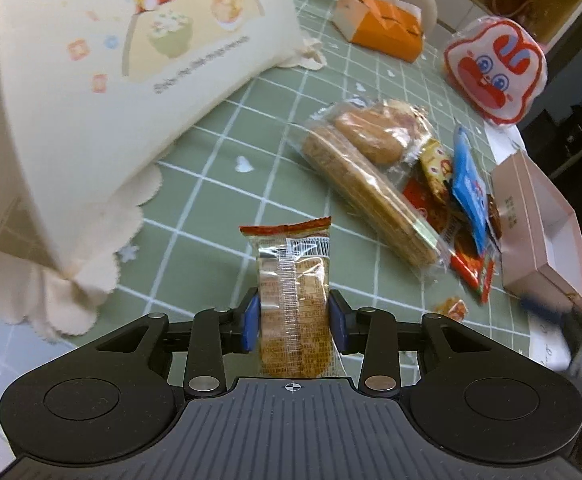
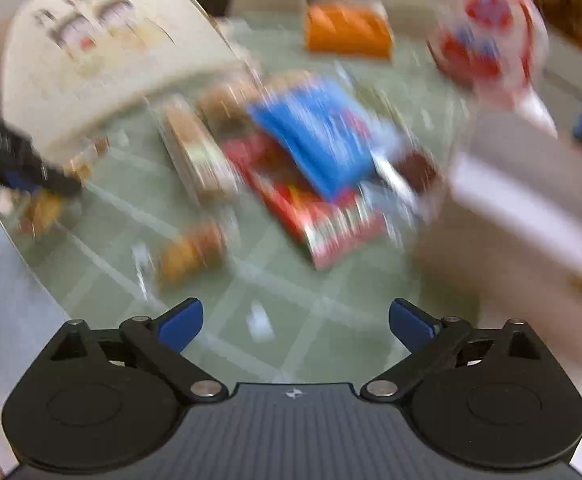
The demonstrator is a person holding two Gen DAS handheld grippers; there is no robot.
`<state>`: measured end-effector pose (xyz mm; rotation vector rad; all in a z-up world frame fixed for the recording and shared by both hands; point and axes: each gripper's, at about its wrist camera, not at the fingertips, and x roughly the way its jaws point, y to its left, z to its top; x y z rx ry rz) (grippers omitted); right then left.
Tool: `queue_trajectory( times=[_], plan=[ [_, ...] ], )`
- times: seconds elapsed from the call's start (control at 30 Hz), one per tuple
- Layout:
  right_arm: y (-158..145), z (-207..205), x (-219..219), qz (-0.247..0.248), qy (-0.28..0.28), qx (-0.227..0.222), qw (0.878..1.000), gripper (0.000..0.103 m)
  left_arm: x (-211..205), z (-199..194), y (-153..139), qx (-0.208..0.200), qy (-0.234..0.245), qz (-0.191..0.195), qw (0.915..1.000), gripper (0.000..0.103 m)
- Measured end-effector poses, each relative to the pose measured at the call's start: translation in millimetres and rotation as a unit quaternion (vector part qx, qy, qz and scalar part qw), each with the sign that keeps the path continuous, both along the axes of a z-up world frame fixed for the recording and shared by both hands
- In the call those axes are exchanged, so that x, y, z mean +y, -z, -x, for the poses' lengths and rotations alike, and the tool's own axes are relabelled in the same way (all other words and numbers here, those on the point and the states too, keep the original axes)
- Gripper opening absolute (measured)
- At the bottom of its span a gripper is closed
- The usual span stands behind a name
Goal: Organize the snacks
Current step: 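Grasp the long wafer stick with the right tool while left holds wafer bar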
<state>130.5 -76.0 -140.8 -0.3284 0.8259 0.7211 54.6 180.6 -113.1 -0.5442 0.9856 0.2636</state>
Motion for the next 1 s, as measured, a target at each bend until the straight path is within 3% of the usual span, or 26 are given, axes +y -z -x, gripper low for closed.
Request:
queue_trajectory(
  times=[0.1,0.2,0.33,0.47,0.5,0.53,0.67,0.73,0.9,1.0],
  plan=[
    [-19.3,-6.3,32.7,-0.037,-0.044,-0.044,0.997,0.1,9.9,10.5,-0.5,-0.008,-0.003,0.011,0.9999,0.04],
    [-30.4,-26.6,80.8,-0.067,-0.106,-0.023,0.992,0.097,17.7,21.2,0.6,-0.015,-0.011,0.03,0.9994,0.04],
    [-21.8,-54.9,139.1,-0.046,-0.108,-0.003,0.993,0.075,19.0,31.3,3.7,-0.023,-0.012,0.046,0.9986,0.04],
    [-3.4,-62.2,166.8,-0.003,-0.11,0.01,0.994,0.072,19.4,36.8,7.7,-0.021,-0.017,0.057,0.998,0.04],
    [-0.8,-62.8,168.5,0.003,-0.109,0.016,0.994,0.062,17.6,36.8,8.0,-0.018,-0.017,0.057,0.9981,0.04],
    [0.4,-62.7,166.2,0.006,-0.105,0.027,0.994,0.046,15.7,35.6,7.7,-0.016,-0.015,0.056,0.9982,0.04],
    [-18.1,-56.3,135.4,-0.024,-0.099,0.076,0.992,0.027,-3.6,25.9,0.2,-0.02,0.015,0.054,0.9982,0.04],
    [-37.9,-48.3,108.9,-0.05,-0.098,0.081,0.991,0.009,-18.1,18.1,-4.8,-0.023,0.036,0.054,0.9976,0.04],
    [-83.0,-16.9,31.0,-0.089,-0.086,0.066,0.99,0.009,-57.0,1.3,-14.3,-0.025,0.096,0.059,0.9933,0.04],
    [-85.2,-2.0,4.6,-0.064,-0.081,0.045,0.994,0.011,-66.0,0.3,-10.9,-0.013,0.09,0.059,0.9941,0.04]
  ],
)
